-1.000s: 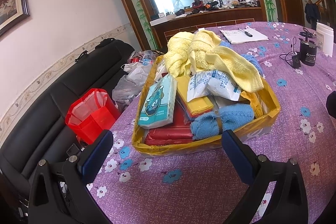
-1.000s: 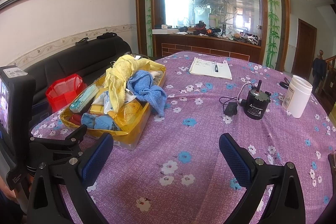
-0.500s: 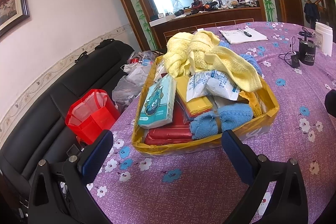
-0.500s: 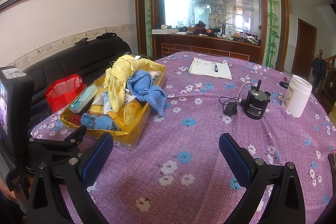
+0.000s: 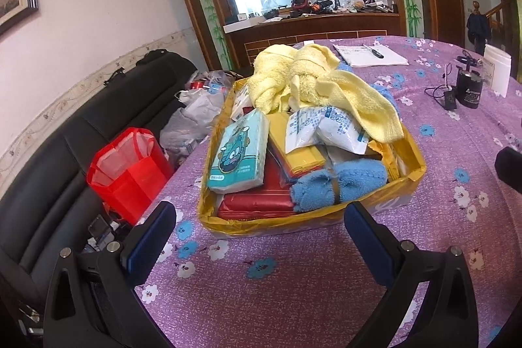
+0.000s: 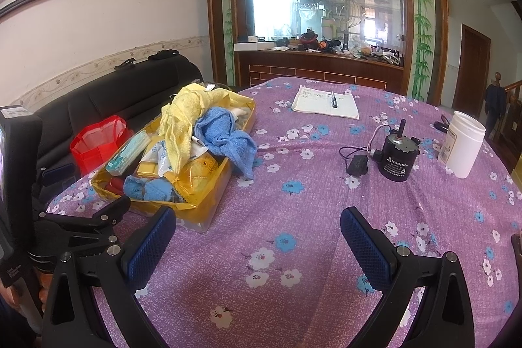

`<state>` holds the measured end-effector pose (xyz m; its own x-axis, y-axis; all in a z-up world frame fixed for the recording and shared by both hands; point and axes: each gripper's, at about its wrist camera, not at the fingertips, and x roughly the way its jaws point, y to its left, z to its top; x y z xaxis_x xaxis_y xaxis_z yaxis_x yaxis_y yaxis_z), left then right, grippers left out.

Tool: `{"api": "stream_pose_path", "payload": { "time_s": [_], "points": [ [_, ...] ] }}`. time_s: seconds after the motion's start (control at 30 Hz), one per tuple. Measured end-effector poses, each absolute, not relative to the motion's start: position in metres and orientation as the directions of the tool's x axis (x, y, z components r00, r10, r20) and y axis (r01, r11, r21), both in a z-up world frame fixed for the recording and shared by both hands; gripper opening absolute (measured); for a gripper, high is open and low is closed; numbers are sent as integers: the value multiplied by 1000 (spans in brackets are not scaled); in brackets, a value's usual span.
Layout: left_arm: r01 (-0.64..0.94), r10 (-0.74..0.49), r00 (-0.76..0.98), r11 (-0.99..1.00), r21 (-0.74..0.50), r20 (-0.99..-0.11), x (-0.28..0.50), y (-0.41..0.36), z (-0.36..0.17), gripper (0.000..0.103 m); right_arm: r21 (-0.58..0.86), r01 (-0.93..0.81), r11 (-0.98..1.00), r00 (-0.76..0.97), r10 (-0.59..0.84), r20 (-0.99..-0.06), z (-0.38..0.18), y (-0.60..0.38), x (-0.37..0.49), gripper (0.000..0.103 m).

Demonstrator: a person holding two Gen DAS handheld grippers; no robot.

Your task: Organize soft objects

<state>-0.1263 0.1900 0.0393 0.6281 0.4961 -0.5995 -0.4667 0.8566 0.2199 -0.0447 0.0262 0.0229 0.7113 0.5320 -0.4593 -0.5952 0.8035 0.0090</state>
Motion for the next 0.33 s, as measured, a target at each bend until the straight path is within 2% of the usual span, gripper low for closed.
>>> {"api": "stream_pose_path", "payload": {
  "time_s": [0.17,0.33],
  "points": [
    [-423,454,631,881,212,-629,-123,188,41,103,7,-591,806,720,532,-446,24,27,-48,102],
    [-391,458,660,886,248,-596,-125,164,47,103,17,-588,809,722,534,-440,26,24,-49,102]
  ]
}}
